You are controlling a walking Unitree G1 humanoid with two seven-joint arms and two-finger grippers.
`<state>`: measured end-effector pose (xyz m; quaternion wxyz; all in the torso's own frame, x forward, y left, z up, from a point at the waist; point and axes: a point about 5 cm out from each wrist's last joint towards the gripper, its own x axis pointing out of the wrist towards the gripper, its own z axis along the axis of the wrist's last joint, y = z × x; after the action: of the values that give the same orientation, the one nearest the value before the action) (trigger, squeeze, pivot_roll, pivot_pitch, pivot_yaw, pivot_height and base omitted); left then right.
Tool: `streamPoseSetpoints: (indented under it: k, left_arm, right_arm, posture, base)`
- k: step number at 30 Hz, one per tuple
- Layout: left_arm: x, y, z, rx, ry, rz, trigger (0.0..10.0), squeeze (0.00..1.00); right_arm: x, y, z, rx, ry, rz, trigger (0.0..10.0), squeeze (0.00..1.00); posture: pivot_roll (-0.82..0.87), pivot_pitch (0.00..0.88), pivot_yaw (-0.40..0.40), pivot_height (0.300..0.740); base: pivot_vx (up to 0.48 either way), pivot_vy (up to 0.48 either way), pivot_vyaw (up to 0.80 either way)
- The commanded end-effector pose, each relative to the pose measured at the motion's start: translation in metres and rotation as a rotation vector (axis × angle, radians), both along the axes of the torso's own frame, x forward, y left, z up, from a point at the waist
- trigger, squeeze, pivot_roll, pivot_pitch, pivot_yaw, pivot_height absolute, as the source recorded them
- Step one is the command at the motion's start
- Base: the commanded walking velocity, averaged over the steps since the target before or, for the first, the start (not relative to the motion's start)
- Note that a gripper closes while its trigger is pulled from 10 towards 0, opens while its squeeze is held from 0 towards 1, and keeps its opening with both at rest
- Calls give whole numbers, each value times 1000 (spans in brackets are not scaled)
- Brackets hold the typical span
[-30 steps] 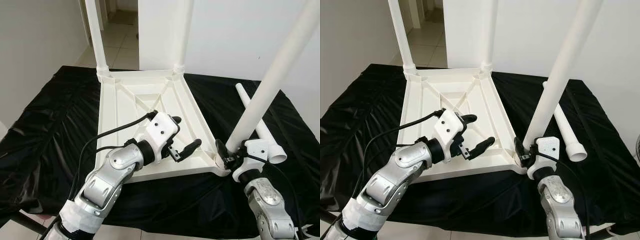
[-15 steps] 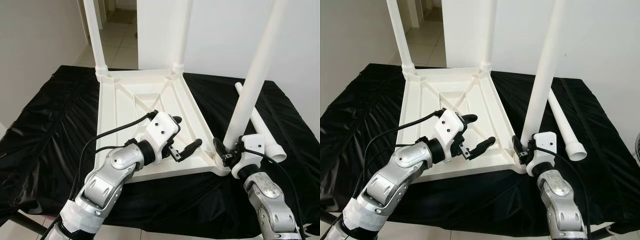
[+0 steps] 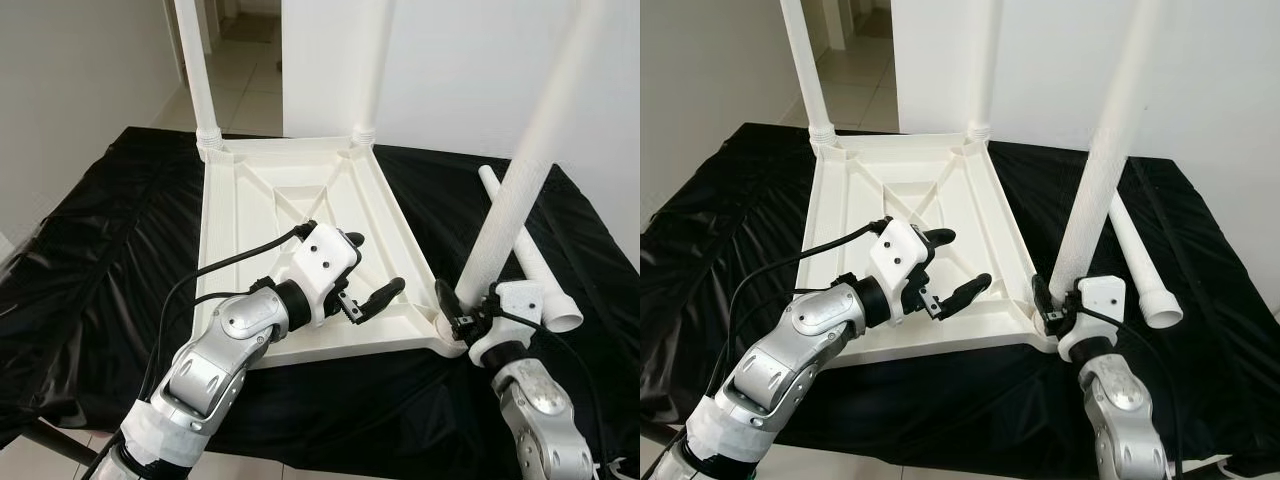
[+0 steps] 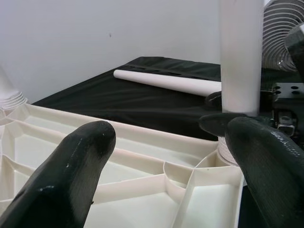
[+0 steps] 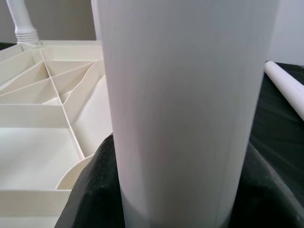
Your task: Building children table
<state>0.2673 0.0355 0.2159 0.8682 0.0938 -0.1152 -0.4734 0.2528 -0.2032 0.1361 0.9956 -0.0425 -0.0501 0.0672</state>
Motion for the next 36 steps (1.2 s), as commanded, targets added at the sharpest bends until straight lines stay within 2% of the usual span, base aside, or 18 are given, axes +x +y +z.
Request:
streamPoseSetpoints:
  k: [1, 23, 36]
  left_arm:
    - [-1, 0, 1, 15, -6, -34, 10000, 0]
    - [-2, 0, 2, 16, -11, -41, 10000, 0]
    - [-2, 1, 3, 15, -9, -38, 10000, 0]
  right_arm:
    - [-14, -2, -45, 33, 207, -24, 10000, 0]
    - [-31, 5, -55, 30, 159, 15, 10000, 0]
    - [-40, 7, -62, -18, 115, 26, 10000, 0]
  posture:
    - [-26, 85, 20, 740]
    - [-24, 77, 24, 740]
    - [-22, 87, 25, 740]
  base:
    - [0, 0, 0]
    - [0, 0, 0]
    - [0, 0, 0]
